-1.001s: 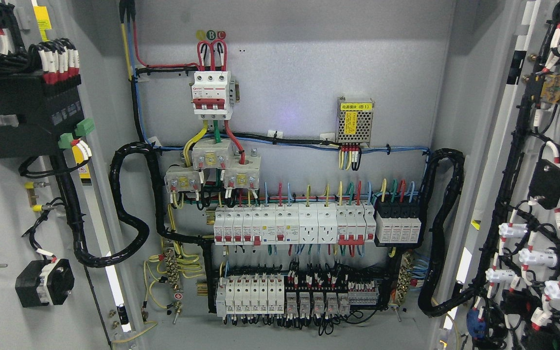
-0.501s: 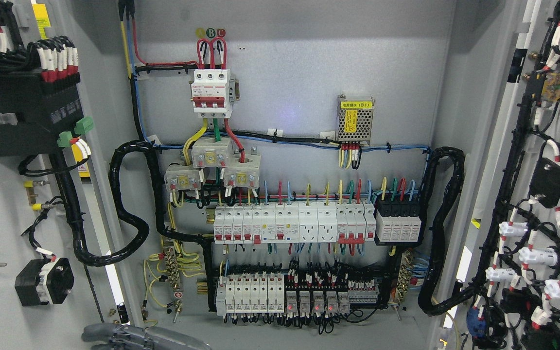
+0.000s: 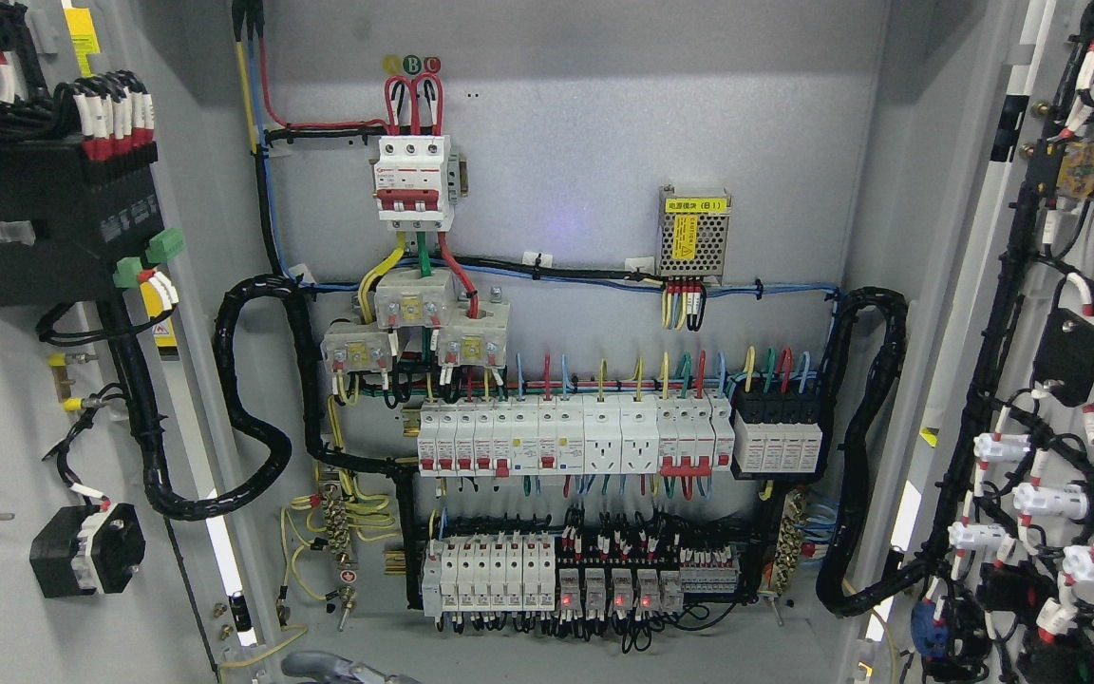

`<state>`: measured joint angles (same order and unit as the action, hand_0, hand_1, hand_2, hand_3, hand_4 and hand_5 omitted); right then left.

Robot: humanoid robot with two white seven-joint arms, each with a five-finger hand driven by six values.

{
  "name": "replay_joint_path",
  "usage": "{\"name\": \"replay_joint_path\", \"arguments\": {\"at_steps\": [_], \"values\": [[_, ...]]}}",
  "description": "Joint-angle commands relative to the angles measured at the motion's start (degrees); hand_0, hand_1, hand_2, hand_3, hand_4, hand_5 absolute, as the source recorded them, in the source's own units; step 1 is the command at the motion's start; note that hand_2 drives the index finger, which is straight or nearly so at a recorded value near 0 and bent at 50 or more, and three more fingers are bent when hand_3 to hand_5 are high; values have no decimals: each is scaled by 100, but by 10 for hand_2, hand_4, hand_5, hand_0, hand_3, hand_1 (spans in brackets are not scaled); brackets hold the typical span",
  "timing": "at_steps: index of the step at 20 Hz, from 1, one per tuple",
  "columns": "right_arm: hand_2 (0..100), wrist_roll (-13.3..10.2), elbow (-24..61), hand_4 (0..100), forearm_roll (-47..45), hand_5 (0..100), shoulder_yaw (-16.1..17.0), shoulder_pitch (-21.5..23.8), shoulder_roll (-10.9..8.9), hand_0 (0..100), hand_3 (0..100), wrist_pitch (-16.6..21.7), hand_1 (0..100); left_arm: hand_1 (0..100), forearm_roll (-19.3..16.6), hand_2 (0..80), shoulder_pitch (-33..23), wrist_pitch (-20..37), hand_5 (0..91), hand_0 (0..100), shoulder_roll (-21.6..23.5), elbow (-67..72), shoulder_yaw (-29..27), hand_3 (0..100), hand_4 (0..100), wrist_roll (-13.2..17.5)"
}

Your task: Open door with both hands

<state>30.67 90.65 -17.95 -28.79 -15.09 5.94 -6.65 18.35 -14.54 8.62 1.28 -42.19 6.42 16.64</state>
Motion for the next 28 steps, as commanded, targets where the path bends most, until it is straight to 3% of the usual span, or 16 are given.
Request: {"name": "replay_joint_path", "arguments": {"at_steps": [1,3,5,8,11,16,20,28], "values": [[40,-9,1103,0,142,0,1182,1094,-620,0,0,295,500,556,-7,0,-541,0,0,120,285,-3672,-9,0,0,234],[40,-157,1270,0,142,0,1401,1402,-629,0,0,410,500,556,-16,0,-593,0,0,120,417,-4172,-18,0,0,261],[40,-368,1455,0,142,0,1700,1841,-804,0,0,655,500,556,-24,0,-681,0,0,120,443,-4621,-36,0,0,261],[40,-413,1535,0,142,0,1903,2316,-946,0,0,1095,500,556,-287,0,-796,-9,0,120,452,-5324,-36,0,0,261],[40,-422,1526,0,125,0,2254,2765,-1227,0,0,1394,500,556,-402,0,-787,-9,0,120,636,-5835,-27,0,0,269],[40,-413,2210,0,99,0,2764,3231,-1227,0,0,1667,500,556,-402,0,-752,0,0,120,786,-6274,0,0,0,270],[40,-422,2773,0,90,0,2756,3785,-1227,0,0,1878,500,556,-402,0,-743,0,0,120,804,-6635,-9,0,0,270],[40,-545,2906,0,63,0,3028,4014,-1280,0,0,2809,500,556,-420,0,-462,8,0,120,1172,-7338,-114,0,0,270]]}}
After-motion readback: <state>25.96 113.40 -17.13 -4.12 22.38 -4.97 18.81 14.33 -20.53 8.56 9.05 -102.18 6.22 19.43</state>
